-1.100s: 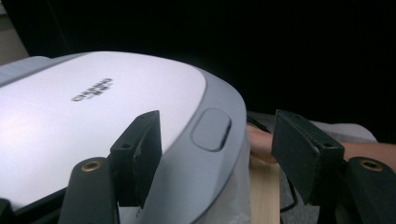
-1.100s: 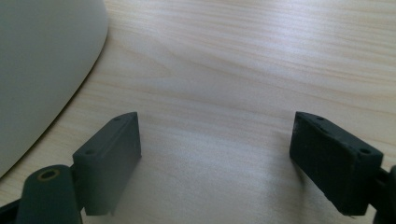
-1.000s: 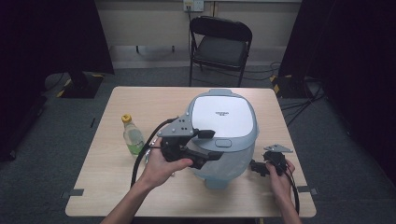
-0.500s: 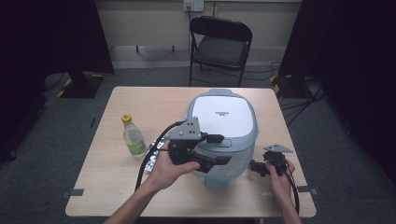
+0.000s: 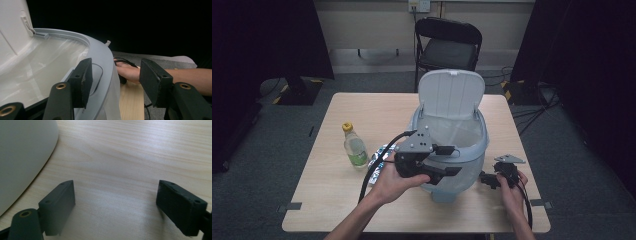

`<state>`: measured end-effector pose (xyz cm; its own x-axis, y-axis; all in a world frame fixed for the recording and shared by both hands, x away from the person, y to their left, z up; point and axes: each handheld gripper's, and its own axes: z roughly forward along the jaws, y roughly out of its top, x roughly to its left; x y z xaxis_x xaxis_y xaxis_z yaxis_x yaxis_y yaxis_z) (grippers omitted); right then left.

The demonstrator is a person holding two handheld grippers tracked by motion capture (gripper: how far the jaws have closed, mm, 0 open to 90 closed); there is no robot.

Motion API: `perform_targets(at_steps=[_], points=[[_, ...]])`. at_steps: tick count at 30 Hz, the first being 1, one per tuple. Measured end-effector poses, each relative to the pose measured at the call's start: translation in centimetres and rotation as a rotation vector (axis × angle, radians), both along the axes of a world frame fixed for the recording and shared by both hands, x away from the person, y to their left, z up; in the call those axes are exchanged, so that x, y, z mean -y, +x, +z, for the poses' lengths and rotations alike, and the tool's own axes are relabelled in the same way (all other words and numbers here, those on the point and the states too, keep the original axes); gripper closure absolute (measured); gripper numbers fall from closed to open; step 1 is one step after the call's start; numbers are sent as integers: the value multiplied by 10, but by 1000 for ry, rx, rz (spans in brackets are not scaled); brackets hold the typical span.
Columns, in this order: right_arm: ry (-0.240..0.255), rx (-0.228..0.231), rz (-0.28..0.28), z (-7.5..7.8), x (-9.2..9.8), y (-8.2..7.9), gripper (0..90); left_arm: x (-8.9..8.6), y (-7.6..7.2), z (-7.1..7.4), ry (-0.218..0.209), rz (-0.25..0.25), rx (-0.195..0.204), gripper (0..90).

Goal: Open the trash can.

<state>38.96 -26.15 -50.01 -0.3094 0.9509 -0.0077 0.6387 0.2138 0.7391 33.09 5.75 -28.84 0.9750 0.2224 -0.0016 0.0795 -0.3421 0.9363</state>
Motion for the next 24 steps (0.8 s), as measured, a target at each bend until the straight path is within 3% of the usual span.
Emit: perform_targets(at_steps=[5, 7, 8, 10, 12, 15, 17, 19, 21, 24], points=[[0, 0, 2, 0, 0, 0, 141, 0, -1, 0, -10, 13, -1, 437], [-1, 0, 2, 0, 0, 0, 141, -2, 2, 0, -26, -7, -21, 423], [-1, 1, 1, 0, 0, 0, 141, -6, 6, -2, -55, -10, -49, 417], [0, 0, 2, 0, 0, 0, 141, -9, 8, -3, -75, -14, -57, 412], [0, 0, 3, 0, 0, 0, 141, -23, 14, -9, -135, 16, -77, 410], [0, -1, 4, 0, 0, 0, 138, -34, 17, -12, -168, 31, -98, 390], [0, -1, 4, 0, 0, 0, 138, -54, 20, -13, -181, 62, -108, 380], [0, -1, 4, 0, 0, 0, 138, -62, 20, -13, -185, 74, -112, 377], [-1, -1, 3, 0, 0, 0, 138, -84, 21, -15, -190, 129, -111, 374], [-2, 0, 3, 0, 0, 0, 136, -97, 22, -17, -194, 162, -121, 372]])
